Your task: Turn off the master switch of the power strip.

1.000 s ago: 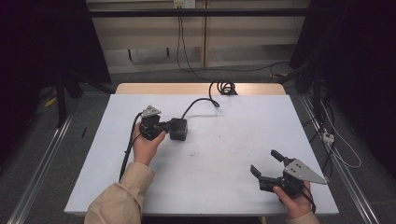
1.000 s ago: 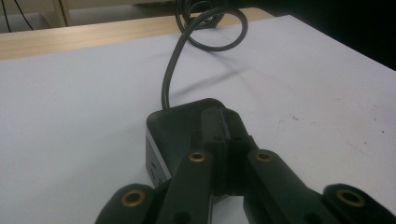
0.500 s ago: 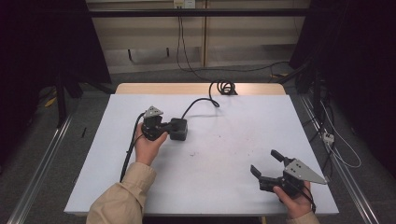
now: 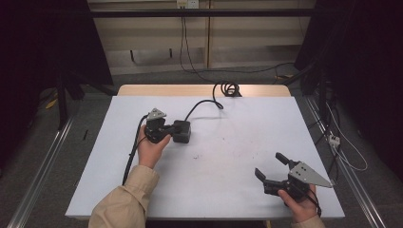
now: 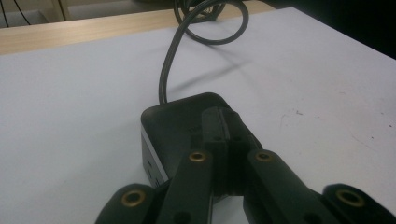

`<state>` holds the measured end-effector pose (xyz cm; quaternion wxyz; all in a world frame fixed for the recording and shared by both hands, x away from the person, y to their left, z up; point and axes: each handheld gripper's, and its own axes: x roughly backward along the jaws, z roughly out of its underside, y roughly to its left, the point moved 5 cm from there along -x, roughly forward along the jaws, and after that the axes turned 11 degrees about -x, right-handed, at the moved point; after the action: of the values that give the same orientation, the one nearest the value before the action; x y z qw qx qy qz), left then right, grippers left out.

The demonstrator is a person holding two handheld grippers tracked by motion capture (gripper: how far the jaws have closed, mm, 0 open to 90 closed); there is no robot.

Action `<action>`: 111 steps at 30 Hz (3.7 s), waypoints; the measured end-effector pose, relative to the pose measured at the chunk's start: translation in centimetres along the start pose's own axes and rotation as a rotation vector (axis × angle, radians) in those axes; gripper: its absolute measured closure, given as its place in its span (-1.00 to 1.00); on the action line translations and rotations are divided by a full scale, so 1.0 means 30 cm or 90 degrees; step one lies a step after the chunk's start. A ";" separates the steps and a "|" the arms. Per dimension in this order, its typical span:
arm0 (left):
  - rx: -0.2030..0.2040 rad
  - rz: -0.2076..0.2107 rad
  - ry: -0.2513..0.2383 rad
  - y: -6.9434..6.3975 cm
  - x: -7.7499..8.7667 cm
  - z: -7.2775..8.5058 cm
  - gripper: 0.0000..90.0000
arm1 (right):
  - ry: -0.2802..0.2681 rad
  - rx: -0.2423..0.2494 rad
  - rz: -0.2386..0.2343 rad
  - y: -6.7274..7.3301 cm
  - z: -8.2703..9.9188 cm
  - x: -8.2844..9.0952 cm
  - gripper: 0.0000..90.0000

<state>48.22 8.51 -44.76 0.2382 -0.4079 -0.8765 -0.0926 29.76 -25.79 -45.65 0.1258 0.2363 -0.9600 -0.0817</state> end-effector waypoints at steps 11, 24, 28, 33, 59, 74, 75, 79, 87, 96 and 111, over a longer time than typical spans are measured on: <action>-0.005 -0.008 0.000 0.000 -0.009 0.002 1.00 | -0.001 0.000 0.000 0.000 0.000 0.000 -0.86; -0.024 -0.013 0.003 0.003 -0.010 0.005 1.00 | 0.001 0.002 0.000 0.003 0.001 0.002 -0.86; -0.020 -0.015 0.004 0.003 -0.010 0.006 1.00 | 0.001 0.003 -0.001 0.003 0.003 0.001 -0.86; -0.018 -0.022 0.008 0.000 -0.010 0.004 1.00 | 0.002 0.005 -0.003 0.009 0.002 0.000 -0.86; -0.048 -0.045 0.018 -0.012 -0.011 0.003 1.00 | 0.003 0.010 -0.005 0.018 0.000 -0.003 -0.86; -0.066 -0.049 0.023 -0.016 -0.013 0.000 1.00 | 0.002 0.010 -0.003 0.014 -0.001 -0.003 -0.86; -0.069 -0.048 0.025 -0.015 -0.012 0.000 1.00 | 0.002 0.011 -0.002 0.015 0.000 -0.004 -0.86; -0.048 -0.043 0.018 -0.016 -0.013 0.001 1.00 | 0.002 0.011 -0.002 0.015 -0.001 -0.003 -0.86; -0.050 -0.050 0.017 -0.017 -0.012 0.002 1.00 | 0.000 0.008 -0.003 0.016 -0.002 -0.005 -0.86; -0.017 -0.047 0.002 -0.018 -0.003 -0.005 1.00 | 0.000 0.004 -0.004 0.011 -0.001 -0.006 -0.86; 0.008 -0.040 -0.014 -0.028 0.055 -0.035 0.25 | -0.002 0.008 -0.005 0.011 0.002 -0.004 -0.86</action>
<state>47.02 8.69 -43.02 0.2283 -0.3796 -0.8920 -0.0898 29.71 -25.44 -45.66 0.1227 0.2407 -0.9597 -0.0767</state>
